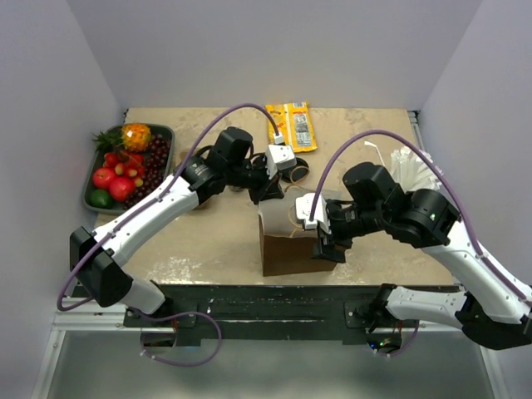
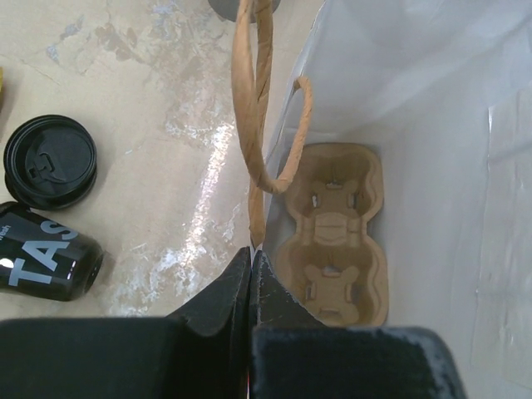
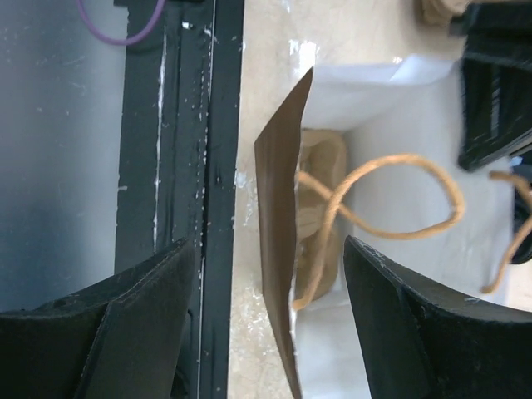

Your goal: Pack the takeout coffee

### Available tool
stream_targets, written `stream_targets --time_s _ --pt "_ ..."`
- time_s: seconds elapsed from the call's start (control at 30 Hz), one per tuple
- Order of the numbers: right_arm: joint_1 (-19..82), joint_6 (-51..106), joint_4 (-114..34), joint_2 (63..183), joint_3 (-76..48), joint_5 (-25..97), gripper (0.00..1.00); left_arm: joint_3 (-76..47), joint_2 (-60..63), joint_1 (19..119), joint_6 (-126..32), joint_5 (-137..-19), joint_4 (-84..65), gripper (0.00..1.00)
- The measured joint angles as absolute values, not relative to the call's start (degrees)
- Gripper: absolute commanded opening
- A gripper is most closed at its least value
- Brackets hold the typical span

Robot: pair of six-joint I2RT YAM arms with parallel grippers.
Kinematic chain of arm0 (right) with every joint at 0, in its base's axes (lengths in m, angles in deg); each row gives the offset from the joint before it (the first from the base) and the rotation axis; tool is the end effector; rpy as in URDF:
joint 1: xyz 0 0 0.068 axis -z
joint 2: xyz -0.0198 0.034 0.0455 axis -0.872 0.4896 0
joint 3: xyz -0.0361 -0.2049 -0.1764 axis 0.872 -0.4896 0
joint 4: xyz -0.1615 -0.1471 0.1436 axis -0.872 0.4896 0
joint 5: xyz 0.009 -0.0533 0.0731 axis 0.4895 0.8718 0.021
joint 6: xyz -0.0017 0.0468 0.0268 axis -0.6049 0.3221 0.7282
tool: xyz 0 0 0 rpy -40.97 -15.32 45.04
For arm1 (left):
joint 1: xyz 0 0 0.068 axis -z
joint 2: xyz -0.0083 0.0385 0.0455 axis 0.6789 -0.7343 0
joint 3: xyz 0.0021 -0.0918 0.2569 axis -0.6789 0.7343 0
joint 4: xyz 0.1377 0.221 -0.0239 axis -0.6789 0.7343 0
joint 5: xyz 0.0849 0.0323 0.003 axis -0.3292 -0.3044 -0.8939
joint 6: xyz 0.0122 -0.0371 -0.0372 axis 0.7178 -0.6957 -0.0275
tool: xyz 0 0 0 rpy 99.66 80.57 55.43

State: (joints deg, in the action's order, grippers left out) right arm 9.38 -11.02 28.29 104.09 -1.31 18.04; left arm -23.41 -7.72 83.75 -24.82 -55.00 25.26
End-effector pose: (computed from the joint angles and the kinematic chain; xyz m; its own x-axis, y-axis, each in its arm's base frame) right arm 0.0935 0.1409 0.4369 0.1192 -0.6169 -0.7780 -0.9893 -0.0070 -0.1460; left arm 0.2344 -0.2284 0.3595 -0.2690 0.4508 -0.8511 0.9468 0.2860 -0.1478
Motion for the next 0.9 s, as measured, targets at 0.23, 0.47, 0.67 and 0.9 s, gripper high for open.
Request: stream_targets --time_s 0.23,0.47,0.67,0.9 --pt "9.4 -11.0 26.3 102.6 -9.7 22.8 0.56 -23.7 -7.7 83.6 -22.4 -54.7 26.2 0.0" --pt "9.4 -11.9 23.3 105.0 -10.4 24.1 0.01 -27.0 -8.2 83.0 -19.6 -52.3 31.4 0.0" --pt "9.4 -11.8 24.9 112.4 8.9 21.8 0.0 -45.9 -13.1 81.3 -16.8 -50.5 42.1 0.0" --pt "9.4 -11.9 24.7 113.7 17.9 18.3 0.0 -60.3 -15.5 79.5 -13.3 -50.0 52.0 0.07"
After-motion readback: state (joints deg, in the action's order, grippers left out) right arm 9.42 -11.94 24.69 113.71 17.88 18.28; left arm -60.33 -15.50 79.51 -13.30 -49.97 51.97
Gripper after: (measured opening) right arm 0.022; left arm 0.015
